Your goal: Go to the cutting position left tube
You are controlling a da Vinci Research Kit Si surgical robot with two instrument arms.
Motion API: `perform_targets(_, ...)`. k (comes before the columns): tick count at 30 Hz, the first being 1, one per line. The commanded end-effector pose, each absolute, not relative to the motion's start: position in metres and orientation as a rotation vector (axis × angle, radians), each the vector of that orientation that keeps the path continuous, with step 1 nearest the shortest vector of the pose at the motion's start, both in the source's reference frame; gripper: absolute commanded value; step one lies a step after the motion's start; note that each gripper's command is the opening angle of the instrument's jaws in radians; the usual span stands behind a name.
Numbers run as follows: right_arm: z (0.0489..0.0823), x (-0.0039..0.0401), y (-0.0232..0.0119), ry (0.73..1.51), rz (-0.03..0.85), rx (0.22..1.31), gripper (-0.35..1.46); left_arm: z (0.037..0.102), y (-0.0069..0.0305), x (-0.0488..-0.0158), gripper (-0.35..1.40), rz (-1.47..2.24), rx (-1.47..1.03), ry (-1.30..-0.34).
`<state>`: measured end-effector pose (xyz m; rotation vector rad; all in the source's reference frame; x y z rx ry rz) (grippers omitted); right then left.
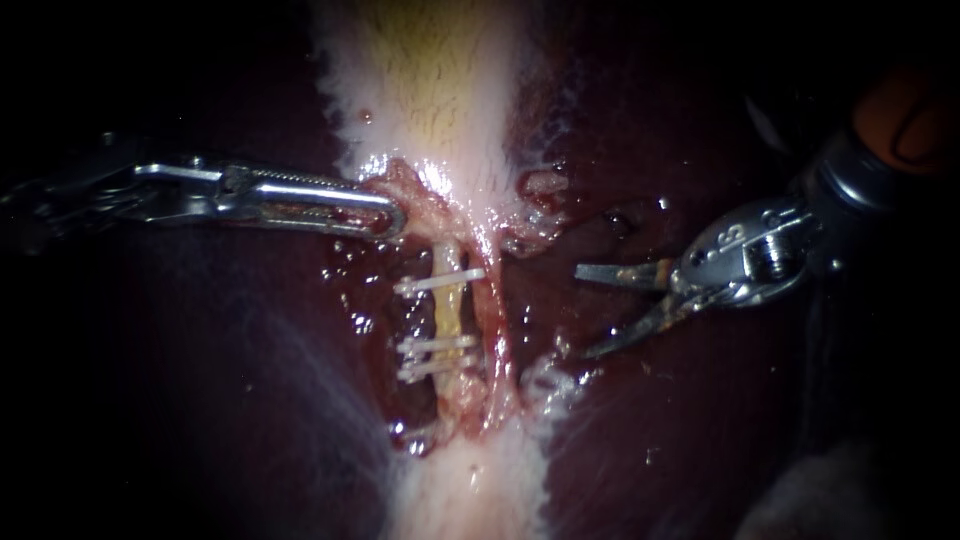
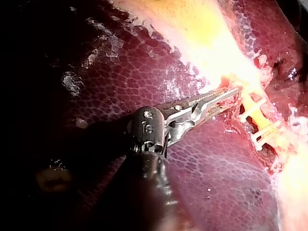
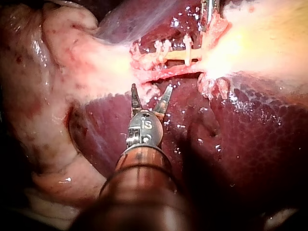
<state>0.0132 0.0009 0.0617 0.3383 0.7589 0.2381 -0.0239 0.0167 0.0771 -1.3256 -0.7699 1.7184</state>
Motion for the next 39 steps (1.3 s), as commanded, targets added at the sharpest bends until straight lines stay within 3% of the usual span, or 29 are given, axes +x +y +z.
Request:
perform_targets(1, 0.0617, 0.0131, 0.0009, 0.759, 0.238, 0.338, 1.45, 0.0770, 0.0168, -0.0238, -0.35, 1.718, -1.326, -0.772)
perform_targets(16, 0.0617, 0.0132, 0.0009, 0.759, 0.238, 0.338, 1.45, 0.0655, 0.0182, -0.0177, -0.35, 1.686, -1.338, -0.765)
perform_targets(28, 0.0617, 0.0136, 0.0009, 0.760, 0.237, 0.346, 1.45, 0.0657, 0.0179, -0.0177, -0.35, 1.691, -1.341, -0.756)
perform_targets(39, 0.0633, 0.0174, -0.0015, 0.773, 0.212, 0.401, 1.45, 0.0657, 0.0179, -0.0178, -0.35, 1.691, -1.341, -0.754)
